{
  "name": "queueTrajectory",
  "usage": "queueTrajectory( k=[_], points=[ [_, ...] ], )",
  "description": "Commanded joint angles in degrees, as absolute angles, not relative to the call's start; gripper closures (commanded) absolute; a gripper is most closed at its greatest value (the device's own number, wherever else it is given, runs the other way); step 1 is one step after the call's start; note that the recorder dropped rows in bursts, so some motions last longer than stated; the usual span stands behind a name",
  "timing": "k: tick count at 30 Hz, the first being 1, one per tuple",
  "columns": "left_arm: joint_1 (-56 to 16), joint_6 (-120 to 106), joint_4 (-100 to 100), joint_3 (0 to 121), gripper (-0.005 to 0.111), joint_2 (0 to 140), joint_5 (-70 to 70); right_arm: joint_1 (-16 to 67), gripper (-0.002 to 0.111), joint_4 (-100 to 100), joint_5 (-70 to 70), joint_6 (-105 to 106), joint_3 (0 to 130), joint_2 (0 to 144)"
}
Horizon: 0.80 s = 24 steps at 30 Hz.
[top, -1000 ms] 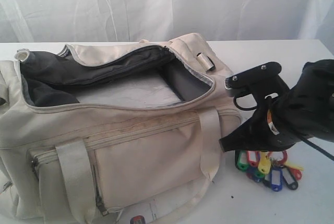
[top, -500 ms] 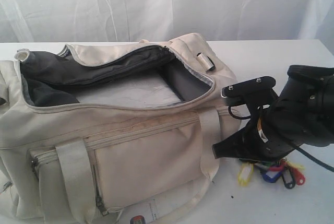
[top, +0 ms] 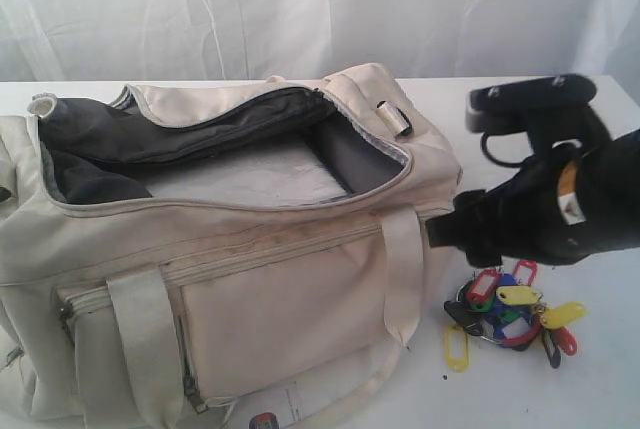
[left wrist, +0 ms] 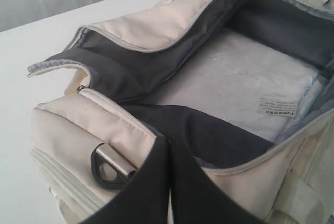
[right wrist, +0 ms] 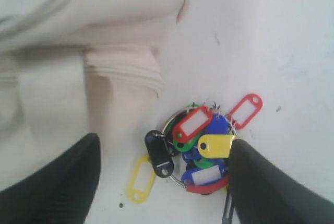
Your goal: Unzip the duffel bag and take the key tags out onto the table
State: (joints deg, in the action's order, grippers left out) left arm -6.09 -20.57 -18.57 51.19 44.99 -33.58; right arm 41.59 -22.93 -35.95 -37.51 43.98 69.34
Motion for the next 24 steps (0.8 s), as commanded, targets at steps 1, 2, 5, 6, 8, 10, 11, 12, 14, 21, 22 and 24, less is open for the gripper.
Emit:
queueTrajectory(
  k=[1,2,5,6,8,10,11,12,14,21,22,24],
  points=[
    [-6.00,-20.75,-20.88,50.70,0.107,44.48,-33.63,41.05,0.055,-19.16,-38.27,-31.50,44.83,58.06],
    [-6.00,-20.75,-21.24,50.70,0.107,44.48,-33.17,41.05,0.067,-18.57,-38.52,-30.56,44.83,56.30],
    [-6.00,-20.75,-21.50,50.70,0.107,44.48,-32.08,41.05,0.108,-18.65,-38.52,-28.04,44.49,51.04],
    [-6.00,-20.75,-21.50,50.70,0.107,44.61,-31.81,41.05,0.107,-19.21,-38.52,-27.69,44.49,49.68],
    [-6.00,-20.75,-21.40,50.70,0.107,44.85,-31.25,41.05,0.108,-20.22,-38.42,-26.83,44.49,47.60],
    [-6.00,-20.75,-21.40,50.70,0.107,45.11,-31.22,41.05,0.108,-20.22,-38.53,-26.83,44.49,46.13],
    [-6.00,-20.75,-21.40,50.70,0.107,45.22,-31.61,41.05,0.108,-20.22,-38.53,-26.83,44.49,45.41],
    [-6.00,-20.75,-21.40,50.70,0.107,45.22,-31.61,41.05,0.108,-20.22,-38.53,-27.23,44.49,44.82],
    [-6.00,-20.75,-21.40,50.70,0.107,45.22,-31.61,41.05,0.108,-20.22,-38.53,-27.23,44.49,44.07],
    [-6.00,-20.75,-21.51,50.70,0.107,45.22,-31.34,41.05,0.108,-20.22,-38.53,-27.23,44.49,43.46],
    [-6.00,-20.75,-21.51,50.70,0.107,45.22,-31.34,41.05,0.108,-20.22,-38.53,-27.23,44.49,43.46],
    [-6.00,-20.75,-21.51,50.70,0.107,45.22,-31.34,41.05,0.108,-20.22,-38.53,-27.23,44.49,43.46]
  ],
)
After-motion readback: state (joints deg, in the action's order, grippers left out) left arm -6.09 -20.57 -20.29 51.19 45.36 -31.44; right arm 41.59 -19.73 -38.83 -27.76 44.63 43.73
